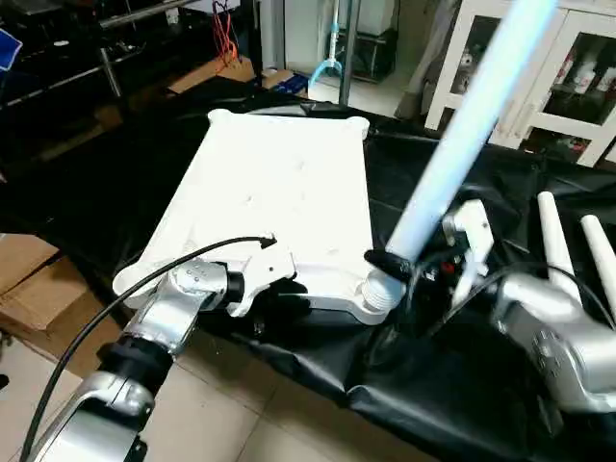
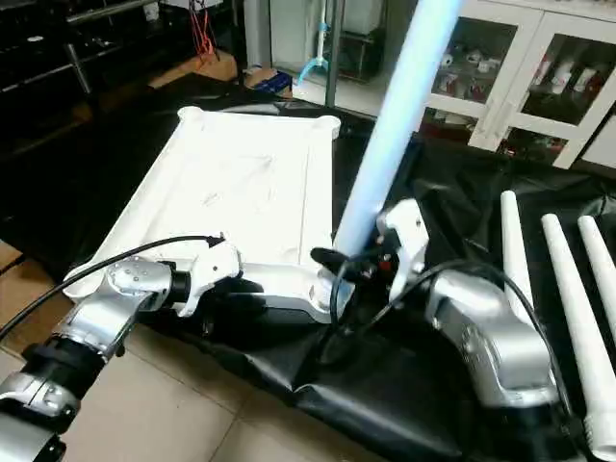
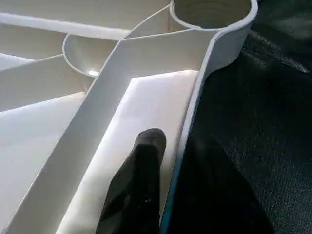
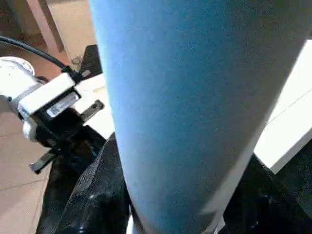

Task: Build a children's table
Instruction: Insert table leg to table base

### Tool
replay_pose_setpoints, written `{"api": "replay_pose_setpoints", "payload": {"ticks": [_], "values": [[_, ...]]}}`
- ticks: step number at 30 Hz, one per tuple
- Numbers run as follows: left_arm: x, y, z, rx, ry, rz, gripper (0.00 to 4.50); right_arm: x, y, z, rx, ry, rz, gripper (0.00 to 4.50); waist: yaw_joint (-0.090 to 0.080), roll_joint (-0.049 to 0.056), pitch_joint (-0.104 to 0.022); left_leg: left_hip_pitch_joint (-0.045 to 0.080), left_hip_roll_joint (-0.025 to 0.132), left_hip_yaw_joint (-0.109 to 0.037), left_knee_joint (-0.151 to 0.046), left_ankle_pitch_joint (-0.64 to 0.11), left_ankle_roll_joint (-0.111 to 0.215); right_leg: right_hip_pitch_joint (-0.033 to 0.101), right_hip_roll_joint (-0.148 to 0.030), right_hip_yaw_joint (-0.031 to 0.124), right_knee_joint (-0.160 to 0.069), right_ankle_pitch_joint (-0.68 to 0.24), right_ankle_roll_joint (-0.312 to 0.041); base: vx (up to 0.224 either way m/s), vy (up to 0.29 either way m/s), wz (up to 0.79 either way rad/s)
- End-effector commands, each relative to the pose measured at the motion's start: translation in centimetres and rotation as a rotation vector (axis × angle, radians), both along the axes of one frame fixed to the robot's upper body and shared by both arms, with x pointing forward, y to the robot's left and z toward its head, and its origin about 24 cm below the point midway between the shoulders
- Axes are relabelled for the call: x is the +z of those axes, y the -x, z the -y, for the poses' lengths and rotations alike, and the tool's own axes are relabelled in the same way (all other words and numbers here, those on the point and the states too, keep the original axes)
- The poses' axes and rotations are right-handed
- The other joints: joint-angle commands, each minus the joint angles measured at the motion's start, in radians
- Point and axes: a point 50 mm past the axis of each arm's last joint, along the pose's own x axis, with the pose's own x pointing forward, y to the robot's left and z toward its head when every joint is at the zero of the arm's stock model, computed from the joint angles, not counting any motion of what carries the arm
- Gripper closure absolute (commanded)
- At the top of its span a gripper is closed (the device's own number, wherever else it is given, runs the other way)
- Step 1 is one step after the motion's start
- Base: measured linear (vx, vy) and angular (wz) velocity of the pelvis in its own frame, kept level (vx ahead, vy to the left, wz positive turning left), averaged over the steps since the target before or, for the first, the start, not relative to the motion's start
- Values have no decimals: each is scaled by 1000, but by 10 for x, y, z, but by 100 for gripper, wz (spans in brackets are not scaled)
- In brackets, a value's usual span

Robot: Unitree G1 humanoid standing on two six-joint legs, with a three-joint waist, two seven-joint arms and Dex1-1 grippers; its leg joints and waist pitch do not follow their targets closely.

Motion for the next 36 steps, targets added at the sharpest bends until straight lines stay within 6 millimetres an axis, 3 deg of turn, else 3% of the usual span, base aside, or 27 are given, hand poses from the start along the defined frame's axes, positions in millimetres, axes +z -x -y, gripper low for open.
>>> {"api": "replay_pose_setpoints", "payload": {"ticks": [1, 6, 9, 12, 14, 16, 20, 21, 23, 25, 36], "values": [[-1, 2, -2, 9, 4, -1, 386, -1, -3, -2, 16, 14, 14, 262, -7, -12, -56, -12, 33, -6, -83, -33, 70, 53, -59, 47, -63, -159, -226, 0, 0, 0], [7, 3, 3, -25, 51, 16, 386, 0, -6, -5, 34, 11, 17, 262, -4, -19, -57, -12, 33, -5, -83, -22, 81, 54, -59, 48, -60, -140, -231, 0, 0, 0], [13, 0, 7, -41, 60, 35, 386, 0, -6, -5, 40, 15, 20, 262, -3, -11, -57, -11, 35, -5, -82, -11, 86, 52, -60, 48, -57, -128, -235, 0, 0, 0], [18, -2, 10, -38, 85, 43, 386, 0, -6, -5, 42, 19, 24, 262, -3, -14, -57, -12, 35, -4, -82, -2, 90, 52, -59, 47, -57, -114, -239, 0, 0, 0], [24, -5, 13, -51, 103, 39, 332, 1, -5, -7, 42, 18, 32, 262, 0, -1, -58, -11, 34, -5, -81, 0, 88, 51, -60, 47, -55, -101, -246, 0, 0, 0], [25, -5, 14, -57, 102, 39, 306, 1, -5, -7, 41, 18, 34, 262, 1, -4, -63, -11, 33, -5, -78, 23, 90, 53, -58, 47, -49, -48, -261, 0, 0, 0], [19, -3, 13, -104, 27, 0, 306, -3, -3, -5, 22, 29, 33, 262, 2, -6, -62, -17, 34, -5, -77, 46, 112, 54, -59, 46, -46, -12, -273, 0, 0, 0], [19, -3, 13, -106, 25, -4, 306, -3, -3, -5, 19, 31, 33, 262, 2, 1, -62, -16, 33, -5, -76, 37, 111, 53, -60, 46, -47, -22, -272, 0, 0, 0], [19, -4, 13, -110, 15, -2, 306, -3, -3, -5, 19, 32, 33, 262, -1, -2, -61, -17, 33, -5, -77, 24, 106, 54, -59, 46, -50, -34, -271, 0, 0, 0], [18, -8, 13, -120, -13, 4, 306, -4, -3, -6, 21, 33, 35, 262, -1, 4, -59, -15, 33, -5, -79, -1, 94, 54, -58, 46, -53, -58, -268, 0, 0, 0], [19, -18, 7, -161, -102, -33, 306, -4, 0, -7, 31, 43, 39, 262, 0, 3, -61, -16, 33, -7, -80, 1, 81, 59, -60, 47, -50, -25, -275, 0, 0, 0]]}}
